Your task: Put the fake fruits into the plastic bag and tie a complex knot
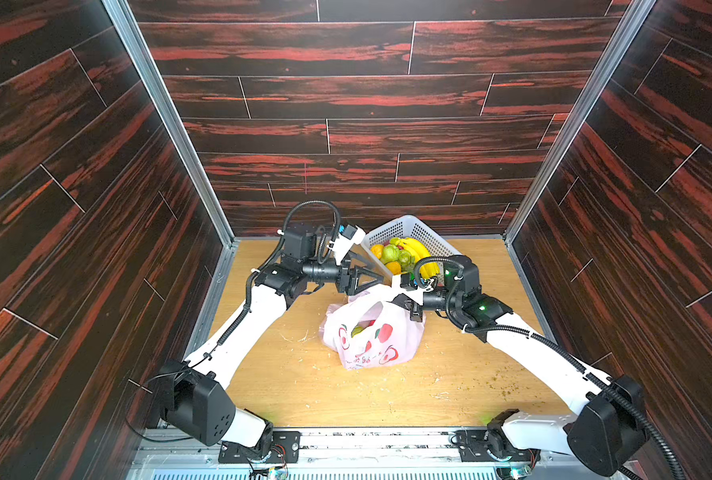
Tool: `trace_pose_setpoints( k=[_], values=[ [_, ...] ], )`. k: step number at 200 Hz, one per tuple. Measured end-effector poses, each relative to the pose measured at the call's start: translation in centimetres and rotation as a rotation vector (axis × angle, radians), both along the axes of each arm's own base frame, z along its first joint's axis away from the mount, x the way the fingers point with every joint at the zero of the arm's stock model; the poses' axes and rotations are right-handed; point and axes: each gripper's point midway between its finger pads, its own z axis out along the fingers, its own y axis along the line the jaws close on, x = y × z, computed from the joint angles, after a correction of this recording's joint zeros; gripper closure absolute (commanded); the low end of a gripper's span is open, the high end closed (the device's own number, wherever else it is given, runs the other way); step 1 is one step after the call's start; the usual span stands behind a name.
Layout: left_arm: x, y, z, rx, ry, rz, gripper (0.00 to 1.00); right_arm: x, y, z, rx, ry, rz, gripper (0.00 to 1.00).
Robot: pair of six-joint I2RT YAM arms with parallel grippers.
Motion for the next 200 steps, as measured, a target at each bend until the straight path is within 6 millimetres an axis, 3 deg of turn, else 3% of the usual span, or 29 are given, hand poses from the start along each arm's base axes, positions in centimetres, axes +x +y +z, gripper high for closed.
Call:
trace_pose_setpoints(
  k=[115, 200],
  values=[
    [-1.7, -0.4, -2.8, 0.104, 0.005, -0.035, 0.21, 0.2, -0.2, 0.5, 0.001, -0.042, -0.017, 1.0],
    [-1.5, -0.3, -4.2, 0.17, 0.015, 0.004, 0.31, 0.5, -0.2, 0.8, 0.006, -0.057, -0.029, 1.0]
  ],
)
